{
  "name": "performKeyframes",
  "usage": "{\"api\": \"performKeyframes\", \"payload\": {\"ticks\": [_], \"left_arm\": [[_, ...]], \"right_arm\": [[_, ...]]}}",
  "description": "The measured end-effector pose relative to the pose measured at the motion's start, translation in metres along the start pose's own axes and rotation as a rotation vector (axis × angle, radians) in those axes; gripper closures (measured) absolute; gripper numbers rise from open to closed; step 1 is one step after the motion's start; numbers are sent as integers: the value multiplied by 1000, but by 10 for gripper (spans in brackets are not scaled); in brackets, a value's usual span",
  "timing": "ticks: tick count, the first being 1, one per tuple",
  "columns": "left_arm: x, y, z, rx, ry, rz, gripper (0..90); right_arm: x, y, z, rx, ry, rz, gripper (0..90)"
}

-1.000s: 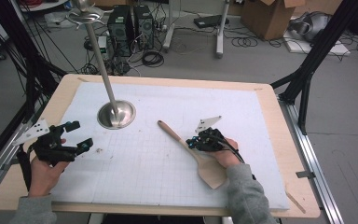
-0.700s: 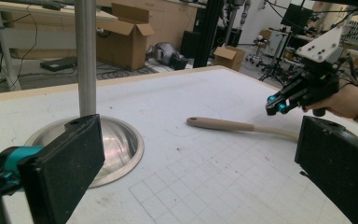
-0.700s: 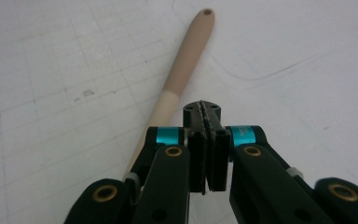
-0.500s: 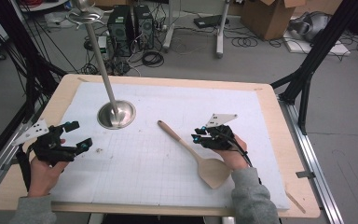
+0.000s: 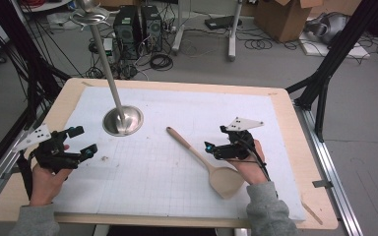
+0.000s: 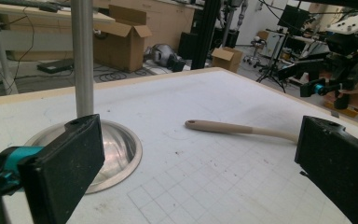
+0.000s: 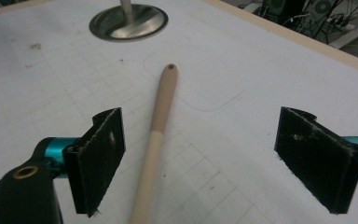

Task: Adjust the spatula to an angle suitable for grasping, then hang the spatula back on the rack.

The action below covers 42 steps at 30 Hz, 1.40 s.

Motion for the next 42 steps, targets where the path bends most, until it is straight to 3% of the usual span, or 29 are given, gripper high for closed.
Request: {"api": "performKeyframes", "payload": {"ticks": [12,27,35,39,42], "left_arm": [[-2,2,-10,18,-2,-6,18],[-3,4,-7,15,3,-11,18],[-1,5,-8,18,-6,-11,18],[-1,4,-7,15,-2,-6,18],[-1,3,-7,13,-1,-6,18]], "right_arm": [[-1,-5,15,7,8,8,145],[2,-9,6,-14,-15,10,145],[8,-12,-9,-25,-58,4,145],[12,-12,-17,-23,-82,-2,145],[14,-11,-22,4,-100,-4,138]]}}
Point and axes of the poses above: each handheld gripper's, and its own axes: z roughly backward along the jaws, x roughly out of its underside, y roughly to its right, the point moved 6 cm from there along -z, roughly forward along the jaws, and after that the axes turned 2 degrees about x, right-handed, at the moved point
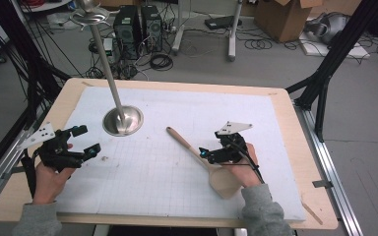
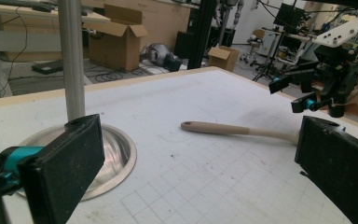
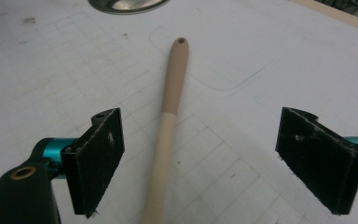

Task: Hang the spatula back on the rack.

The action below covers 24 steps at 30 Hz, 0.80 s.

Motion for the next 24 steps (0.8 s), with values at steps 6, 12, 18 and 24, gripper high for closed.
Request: {"api": "performKeyframes", "payload": {"ticks": [6,12,18,24], "left_arm": [[2,0,0,-4,-8,0,18],[2,2,3,-7,-9,-1,18],[3,0,7,-16,-6,4,18],[3,0,9,-19,-7,3,18]], "right_arm": [[1,-5,-10,-13,-26,4,136],[6,-8,-20,-20,-69,14,136],[12,-13,-30,-43,-119,28,139],[16,-16,-37,-48,-155,35,144]]}}
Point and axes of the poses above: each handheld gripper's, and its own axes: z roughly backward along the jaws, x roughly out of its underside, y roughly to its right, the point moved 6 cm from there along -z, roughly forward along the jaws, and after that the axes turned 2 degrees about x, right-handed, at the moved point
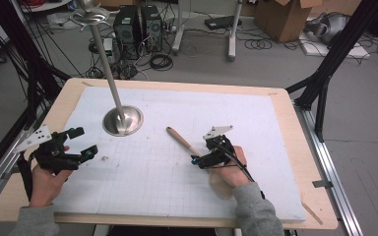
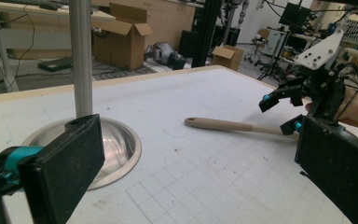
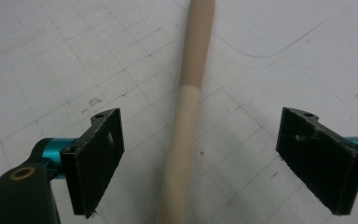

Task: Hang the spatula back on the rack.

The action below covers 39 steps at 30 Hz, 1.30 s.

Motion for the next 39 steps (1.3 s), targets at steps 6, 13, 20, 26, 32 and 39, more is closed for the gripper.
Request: {"api": "performKeyframes", "payload": {"ticks": [6,13,20,26,32,39], "left_arm": [[0,0,0,0,-1,1,18],[0,-1,1,-4,1,4,18],[0,-1,1,-3,-1,0,18],[0,-1,2,-5,1,-1,18],[0,-2,2,-9,0,2,18],[0,-2,2,-10,1,2,18]], "right_arm": [[0,-2,-4,-3,-18,1,169],[4,-4,-8,-10,-60,16,259],[6,-5,-8,-4,-61,21,343],[8,-6,-6,-7,-82,14,425],[10,-7,-5,-3,-90,22,512],[11,-10,-5,14,-108,42,586]]}}
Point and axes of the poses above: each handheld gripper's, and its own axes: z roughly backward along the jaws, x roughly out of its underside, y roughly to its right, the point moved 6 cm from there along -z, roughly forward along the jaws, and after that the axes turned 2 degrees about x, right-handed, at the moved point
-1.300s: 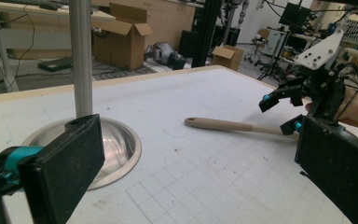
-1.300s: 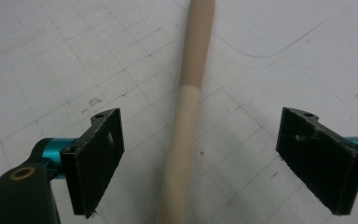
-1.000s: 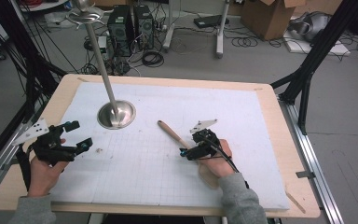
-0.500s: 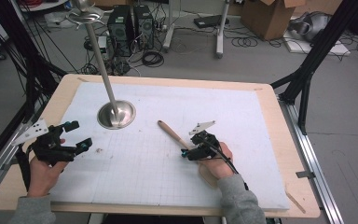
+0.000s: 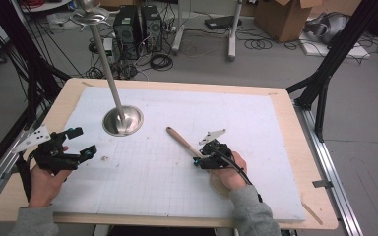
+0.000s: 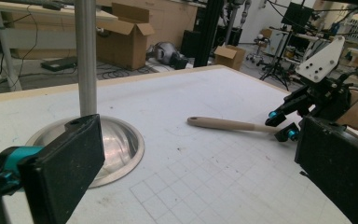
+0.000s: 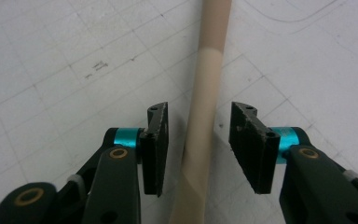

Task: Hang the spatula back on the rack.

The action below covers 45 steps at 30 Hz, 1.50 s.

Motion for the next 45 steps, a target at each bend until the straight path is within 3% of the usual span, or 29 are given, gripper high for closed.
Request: {"api": "performKeyframes", "payload": {"ticks": [10,21,36,45], "left_arm": [[0,-1,1,-3,1,-1,18],[1,-2,1,-4,0,2,18],[0,-5,4,-10,8,7,18],[-1,-4,5,-10,16,11,18]], "right_arm": [[2,-1,1,-1,-8,-20,727],[1,-2,1,-14,-22,-83,783],[2,1,3,-41,-21,-122,787],[-2,6,16,-57,40,-138,788]]}}
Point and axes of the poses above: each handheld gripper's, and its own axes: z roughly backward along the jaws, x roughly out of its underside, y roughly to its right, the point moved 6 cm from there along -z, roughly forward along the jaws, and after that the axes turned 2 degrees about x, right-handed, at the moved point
